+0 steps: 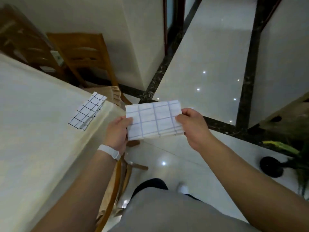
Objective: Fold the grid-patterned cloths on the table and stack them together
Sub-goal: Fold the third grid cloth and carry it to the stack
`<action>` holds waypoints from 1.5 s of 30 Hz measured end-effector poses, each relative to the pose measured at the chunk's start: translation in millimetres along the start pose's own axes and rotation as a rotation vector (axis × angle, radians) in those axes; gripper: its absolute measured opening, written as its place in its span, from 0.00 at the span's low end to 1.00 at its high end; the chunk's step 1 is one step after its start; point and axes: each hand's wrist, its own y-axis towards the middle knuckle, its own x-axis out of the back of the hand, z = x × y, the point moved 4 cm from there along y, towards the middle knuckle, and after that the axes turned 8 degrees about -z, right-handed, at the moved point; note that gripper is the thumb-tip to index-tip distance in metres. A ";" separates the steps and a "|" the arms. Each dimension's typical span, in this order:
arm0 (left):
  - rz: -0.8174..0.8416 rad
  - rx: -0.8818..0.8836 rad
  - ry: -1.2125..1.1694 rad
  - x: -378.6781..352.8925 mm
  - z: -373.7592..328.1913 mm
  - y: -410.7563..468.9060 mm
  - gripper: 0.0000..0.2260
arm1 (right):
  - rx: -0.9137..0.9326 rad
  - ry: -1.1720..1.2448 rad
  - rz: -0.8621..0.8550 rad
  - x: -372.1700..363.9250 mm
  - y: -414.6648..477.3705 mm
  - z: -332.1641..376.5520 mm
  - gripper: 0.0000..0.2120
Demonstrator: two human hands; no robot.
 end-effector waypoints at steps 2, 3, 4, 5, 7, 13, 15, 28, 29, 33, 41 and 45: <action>-0.045 -0.012 -0.041 3.7 -8.5 11.5 0.03 | 0.007 -0.044 0.046 -14.6 16.1 8.1 0.07; -0.076 -0.015 -0.063 6.7 -11.1 19.2 0.03 | 0.009 -0.072 0.067 -23.2 23.9 12.0 0.08; -0.108 -0.017 -0.079 11.0 -13.4 27.6 0.03 | 0.010 -0.094 0.090 -33.7 32.6 14.8 0.10; -0.136 -0.018 -0.094 16.7 -15.1 37.8 0.04 | 0.006 -0.117 0.111 -45.1 41.5 17.1 0.11; -0.177 -0.005 -0.119 28.4 -16.3 60.0 0.05 | -0.002 -0.167 0.147 -69.3 60.0 20.2 0.13; -0.250 0.066 -0.189 47.7 -12.3 142.3 0.02 | -0.012 -0.267 0.213 -140.8 116.0 30.2 0.07; -0.228 0.090 -0.173 47.8 -12.9 169.9 0.04 | -0.005 -0.321 0.221 -160.9 132.4 36.4 0.07; -0.428 0.157 -0.297 125.9 -20.4 223.7 0.03 | 0.093 -0.609 0.486 -306.0 171.0 59.3 0.08; -0.450 0.157 -0.312 133.3 -18.2 220.7 0.03 | 0.105 -0.626 0.509 -317.9 169.7 58.3 0.07; -0.567 0.173 -0.366 161.5 -7.2 215.4 0.06 | 0.137 -0.739 0.627 -361.7 166.3 46.0 0.05; -0.794 0.272 -0.355 199.8 9.4 244.8 0.02 | 0.247 -0.926 0.814 -445.2 186.1 18.1 0.06; -0.893 0.297 -0.135 211.0 11.5 265.0 0.02 | 0.366 -1.078 0.881 -481.6 200.6 6.4 0.07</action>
